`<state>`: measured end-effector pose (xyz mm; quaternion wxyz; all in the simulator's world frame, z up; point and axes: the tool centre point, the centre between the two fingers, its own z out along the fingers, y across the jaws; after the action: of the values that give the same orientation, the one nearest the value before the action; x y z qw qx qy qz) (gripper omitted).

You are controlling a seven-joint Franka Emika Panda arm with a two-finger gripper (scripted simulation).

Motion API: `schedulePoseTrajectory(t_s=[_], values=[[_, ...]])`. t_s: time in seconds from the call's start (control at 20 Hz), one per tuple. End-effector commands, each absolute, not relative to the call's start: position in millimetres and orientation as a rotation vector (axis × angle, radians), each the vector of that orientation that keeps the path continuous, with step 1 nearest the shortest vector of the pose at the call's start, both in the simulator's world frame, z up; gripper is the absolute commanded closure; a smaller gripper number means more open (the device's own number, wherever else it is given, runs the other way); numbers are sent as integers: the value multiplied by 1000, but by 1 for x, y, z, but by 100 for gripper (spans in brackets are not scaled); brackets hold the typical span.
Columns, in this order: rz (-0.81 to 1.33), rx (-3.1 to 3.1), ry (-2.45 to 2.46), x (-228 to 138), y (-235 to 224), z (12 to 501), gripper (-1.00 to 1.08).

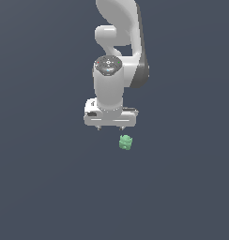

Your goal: Pick up the object and move it to a goal position.

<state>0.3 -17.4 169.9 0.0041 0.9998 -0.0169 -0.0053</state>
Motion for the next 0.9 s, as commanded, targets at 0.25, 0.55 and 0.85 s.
schedulePoseTrajectory(t_s=[0.25,0.55,0.85], values=[[6,3129,-77,6,-26,171,-92],[34,3124,-100,12,-40,175,-92],[30,3125,-118,11,-32,169,-92]])
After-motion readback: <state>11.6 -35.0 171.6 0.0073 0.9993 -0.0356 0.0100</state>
